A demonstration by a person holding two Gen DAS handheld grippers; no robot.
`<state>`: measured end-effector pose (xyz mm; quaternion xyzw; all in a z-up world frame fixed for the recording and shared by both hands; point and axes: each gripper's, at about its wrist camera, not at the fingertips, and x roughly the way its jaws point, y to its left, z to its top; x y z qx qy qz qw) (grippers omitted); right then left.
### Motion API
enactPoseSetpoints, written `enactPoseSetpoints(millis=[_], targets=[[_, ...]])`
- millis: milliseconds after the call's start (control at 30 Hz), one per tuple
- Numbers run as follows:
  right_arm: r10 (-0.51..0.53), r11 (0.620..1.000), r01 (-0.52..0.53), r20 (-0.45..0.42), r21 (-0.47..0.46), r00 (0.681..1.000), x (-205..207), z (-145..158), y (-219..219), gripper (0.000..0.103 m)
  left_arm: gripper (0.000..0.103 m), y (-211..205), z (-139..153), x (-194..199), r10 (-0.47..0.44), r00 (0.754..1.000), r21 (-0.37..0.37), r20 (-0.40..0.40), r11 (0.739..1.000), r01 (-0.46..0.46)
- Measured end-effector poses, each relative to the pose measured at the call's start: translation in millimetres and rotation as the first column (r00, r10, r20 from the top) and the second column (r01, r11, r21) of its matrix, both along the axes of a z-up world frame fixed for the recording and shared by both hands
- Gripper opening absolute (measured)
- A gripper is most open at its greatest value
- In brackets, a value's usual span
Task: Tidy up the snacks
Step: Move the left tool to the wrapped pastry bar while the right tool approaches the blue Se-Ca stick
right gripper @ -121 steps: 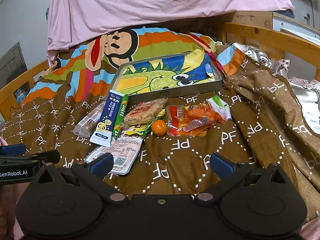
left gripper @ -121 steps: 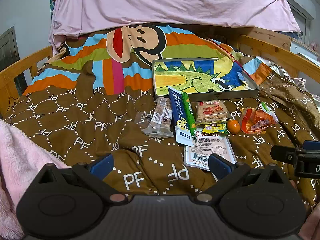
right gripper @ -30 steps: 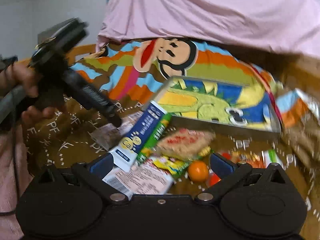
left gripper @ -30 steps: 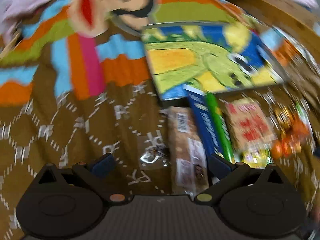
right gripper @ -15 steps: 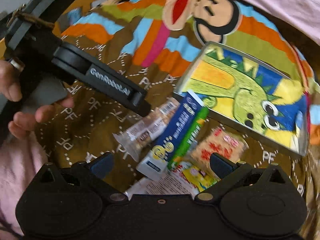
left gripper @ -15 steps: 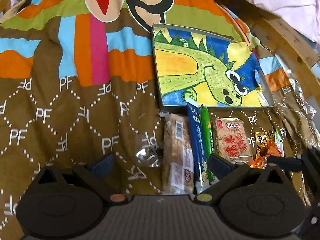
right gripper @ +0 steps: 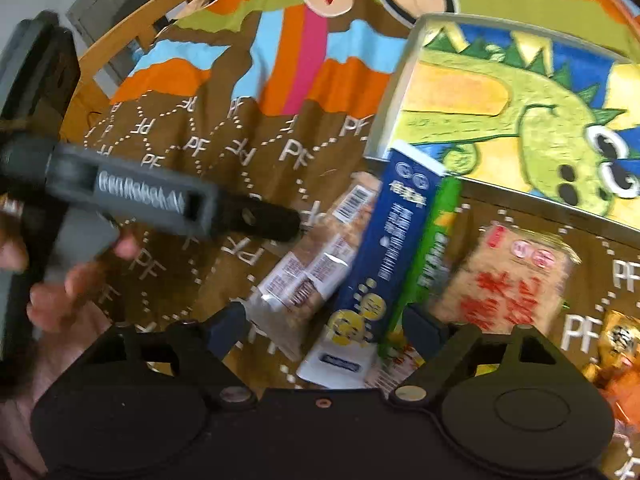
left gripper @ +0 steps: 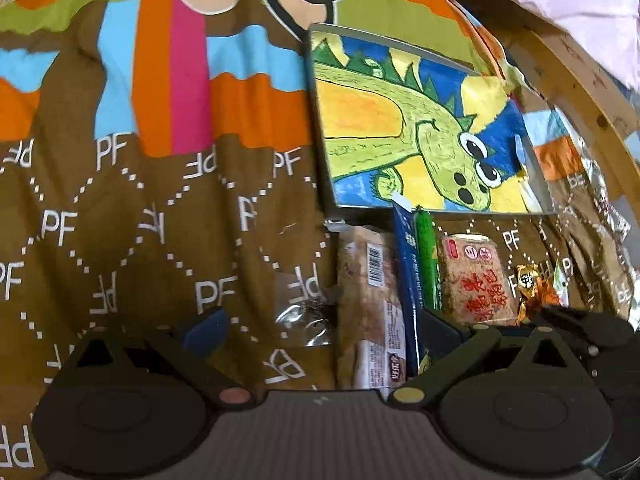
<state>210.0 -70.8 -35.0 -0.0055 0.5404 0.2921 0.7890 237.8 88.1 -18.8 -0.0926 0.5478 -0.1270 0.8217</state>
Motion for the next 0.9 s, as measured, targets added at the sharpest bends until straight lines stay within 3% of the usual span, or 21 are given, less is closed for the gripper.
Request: enactPoseSetpoints(millis=[133,300,433,600,767,900], targets=[[0.029,0.999,-0.027,-0.029,0.044,0.999,6,-11,0,0.080,0.102,-6,-2,-2,-0.021,1.000,0.016,-0.015,1.000,0.021],[0.003,0.998,-0.002,-0.005,0.067,1.000,13,-26,-11,0.074,0.102,-3,-5,-5,0.009,1.000,0.042,-0.030,0.999,-0.008],[-0.056,0.992,0.057,-0.009,0.117,0.998,17,-31,-32,0.052,0.102,-9,-6,-6,-0.013,0.999,0.044,-0.036,0.999,0.015],[-0.067,0.993,0.064,0.027,0.099,0.997,15,-32,-42,0.035,0.102,-12,-10,-9,-0.025,0.998,0.031,-0.059,0.999,0.027],[-0.065,0.993,0.059,0.056,0.100,0.996,12,-35,-44,0.035,0.102,-14,-8,-9,-0.020,0.998,0.029,-0.059,0.999,0.022],[-0.052,0.994,0.046,0.055,0.101,0.997,8,-37,-37,0.046,0.102,-18,-10,-4,-0.018,0.998,0.028,-0.064,0.999,0.020]])
